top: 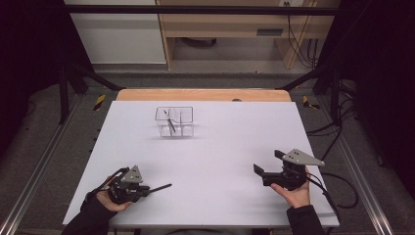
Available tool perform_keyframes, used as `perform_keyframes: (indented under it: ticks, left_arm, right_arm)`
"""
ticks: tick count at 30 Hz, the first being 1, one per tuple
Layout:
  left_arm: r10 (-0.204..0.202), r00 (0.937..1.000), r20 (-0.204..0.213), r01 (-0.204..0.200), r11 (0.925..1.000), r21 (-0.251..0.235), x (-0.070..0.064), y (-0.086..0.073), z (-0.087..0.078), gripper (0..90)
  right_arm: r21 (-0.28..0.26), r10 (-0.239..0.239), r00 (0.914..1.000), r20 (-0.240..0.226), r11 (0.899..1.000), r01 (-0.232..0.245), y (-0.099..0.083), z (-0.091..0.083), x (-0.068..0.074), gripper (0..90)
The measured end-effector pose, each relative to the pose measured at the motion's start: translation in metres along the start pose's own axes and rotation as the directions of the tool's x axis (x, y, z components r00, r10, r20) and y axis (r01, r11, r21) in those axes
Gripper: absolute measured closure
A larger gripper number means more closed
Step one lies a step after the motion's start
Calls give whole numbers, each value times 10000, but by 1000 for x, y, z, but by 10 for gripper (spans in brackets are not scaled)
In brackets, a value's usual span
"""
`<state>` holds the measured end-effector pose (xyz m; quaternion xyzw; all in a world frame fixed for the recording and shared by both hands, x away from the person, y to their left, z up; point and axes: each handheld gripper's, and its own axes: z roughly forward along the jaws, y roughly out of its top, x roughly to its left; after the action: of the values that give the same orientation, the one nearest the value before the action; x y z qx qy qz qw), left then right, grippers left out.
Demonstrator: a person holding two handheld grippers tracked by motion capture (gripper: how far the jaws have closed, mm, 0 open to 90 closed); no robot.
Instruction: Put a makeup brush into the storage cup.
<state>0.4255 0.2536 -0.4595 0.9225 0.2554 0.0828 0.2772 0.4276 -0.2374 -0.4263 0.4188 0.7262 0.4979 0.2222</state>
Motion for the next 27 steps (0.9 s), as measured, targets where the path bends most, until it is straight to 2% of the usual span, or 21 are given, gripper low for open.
perform_keyframes:
  ticks: [13, 20, 27]
  left_arm:
    - [-61, 10000, -20, 61, 10000, -18, 1, 1, 0, 825]
    - [-284, 9996, -1, 284, 9993, -260, 3, 5, -7, 708]
    - [-432, 9989, -162, 433, 9990, 92, 4, 10, -11, 588]
  right_arm:
    - [3, 4, 10000, 0, 10000, -4, 0, 0, 0, 50]
    - [-10, -1, 10000, 0, 10000, 1, 0, 0, 0, 50]
    - [-1, -22, 10000, -17, 10000, 22, 1, 0, 0, 51]
